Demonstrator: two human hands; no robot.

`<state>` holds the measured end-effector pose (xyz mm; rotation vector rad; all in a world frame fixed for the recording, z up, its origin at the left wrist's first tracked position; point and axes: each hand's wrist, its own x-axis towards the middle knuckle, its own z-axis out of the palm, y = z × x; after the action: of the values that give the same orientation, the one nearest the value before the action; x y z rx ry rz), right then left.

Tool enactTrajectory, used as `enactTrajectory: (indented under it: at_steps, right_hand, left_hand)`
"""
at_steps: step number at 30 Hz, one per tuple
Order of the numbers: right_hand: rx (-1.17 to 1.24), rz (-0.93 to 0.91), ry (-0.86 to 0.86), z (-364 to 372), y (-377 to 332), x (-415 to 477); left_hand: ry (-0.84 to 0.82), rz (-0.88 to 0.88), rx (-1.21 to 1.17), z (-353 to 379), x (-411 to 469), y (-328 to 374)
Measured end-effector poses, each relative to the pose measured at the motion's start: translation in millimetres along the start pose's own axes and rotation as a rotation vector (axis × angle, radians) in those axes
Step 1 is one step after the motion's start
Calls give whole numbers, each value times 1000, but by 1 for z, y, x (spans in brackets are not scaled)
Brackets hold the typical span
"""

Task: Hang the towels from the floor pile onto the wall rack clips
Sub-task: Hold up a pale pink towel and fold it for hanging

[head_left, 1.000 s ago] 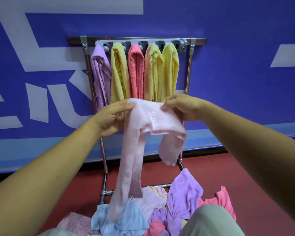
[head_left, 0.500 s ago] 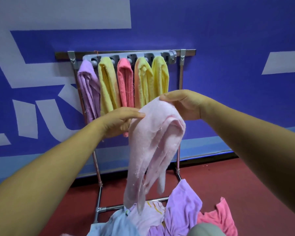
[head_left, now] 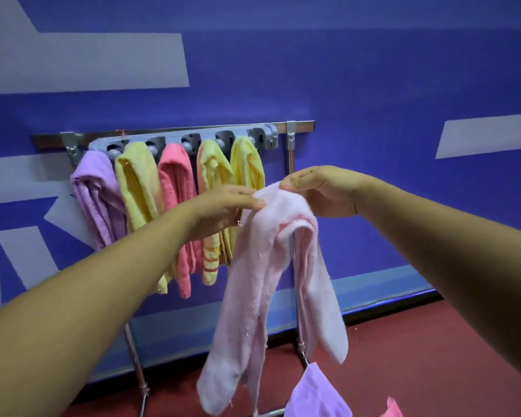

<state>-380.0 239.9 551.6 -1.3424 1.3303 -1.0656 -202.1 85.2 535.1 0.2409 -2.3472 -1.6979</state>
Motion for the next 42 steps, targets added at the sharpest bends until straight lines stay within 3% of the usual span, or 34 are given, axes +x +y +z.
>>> enactTrajectory:
  at_steps: [6,13,21,26,32,35,39,42]
  right_hand:
    - [-23,26,41,-61,-25,5]
    - [-15,-36,175,-113,-51,26]
    - [-35,-73,279,-145,-45,79]
    - [25,-113,516,-164,-45,120]
    - [50,-90,560,-174,-31,155]
    - [-5,-36,499,-172,-6,158]
    - [143,-168,549,-180,-2,157]
    - [-59,-162,788,-169,2,159]
  left_hand:
    - [-109,44,205,-9,67,39]
    - [-22,74,280,-18,129,73]
    - [323,205,665,-51,174,79]
    - [437,181,757,-76,196,66]
    - [586,215,1133,-86,224,40]
    - [551,172,1136,-89,225,44]
    - [452,162,963,-93,218,49]
    - [440,213,1295,-82,217,47]
